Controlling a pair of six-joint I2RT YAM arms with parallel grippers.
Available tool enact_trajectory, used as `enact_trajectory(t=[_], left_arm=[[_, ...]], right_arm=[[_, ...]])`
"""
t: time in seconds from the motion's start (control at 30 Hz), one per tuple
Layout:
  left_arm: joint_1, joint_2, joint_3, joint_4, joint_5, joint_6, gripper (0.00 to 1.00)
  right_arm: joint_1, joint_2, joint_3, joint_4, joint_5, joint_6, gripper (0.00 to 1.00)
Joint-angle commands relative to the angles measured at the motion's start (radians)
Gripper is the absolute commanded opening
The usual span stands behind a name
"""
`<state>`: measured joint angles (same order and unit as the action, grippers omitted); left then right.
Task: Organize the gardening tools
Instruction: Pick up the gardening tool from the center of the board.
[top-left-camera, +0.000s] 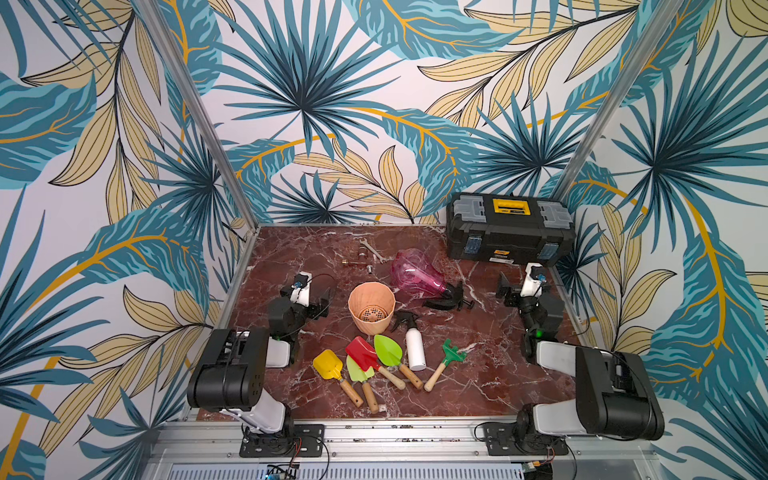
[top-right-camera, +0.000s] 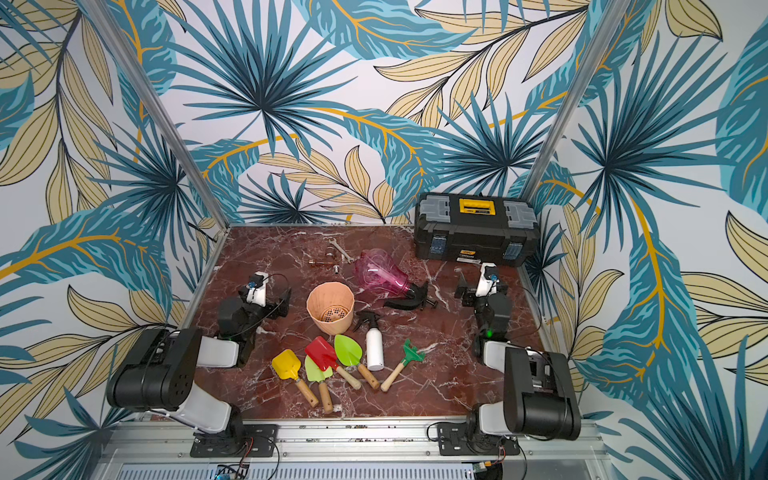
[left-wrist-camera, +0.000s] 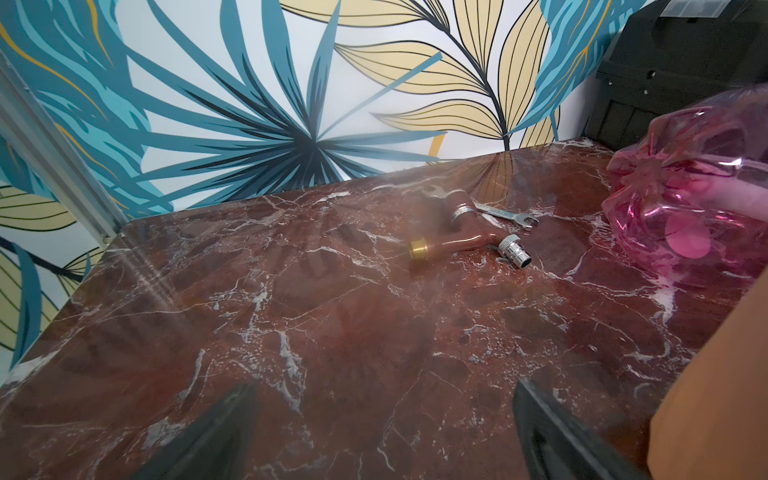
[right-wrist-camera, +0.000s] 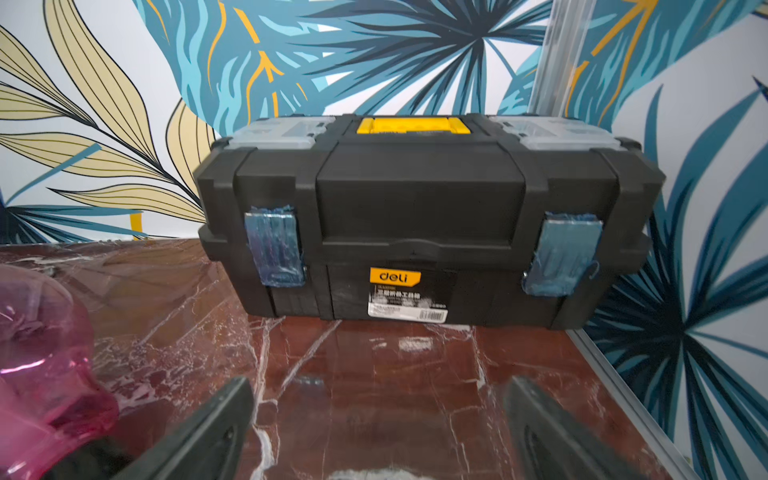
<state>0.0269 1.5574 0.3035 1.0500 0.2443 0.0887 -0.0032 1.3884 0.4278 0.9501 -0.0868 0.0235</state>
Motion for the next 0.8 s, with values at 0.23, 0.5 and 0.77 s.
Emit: enact_trajectory(t=[0.23,0.5,0.77], left_arm=[[-0.004,-0.245,0.025,-0.216,-0.037,0.002,1.00],[-0.006,-0.334,0.072,-0.383,-0.037,-0.028,1.00],[-0.006,-0.367,0.093,-0.460,-0.065,-0.040,1.00]], right_arm=[[0.026,-0.178,0.090,-0.525,-0.168,0.396,0.99],[0.054,-0.236,-0.002,-0.525,-0.323,0.823,0.99],[0.191,-0.269,-0.160,-0.275,-0.236,1.195,0.99]])
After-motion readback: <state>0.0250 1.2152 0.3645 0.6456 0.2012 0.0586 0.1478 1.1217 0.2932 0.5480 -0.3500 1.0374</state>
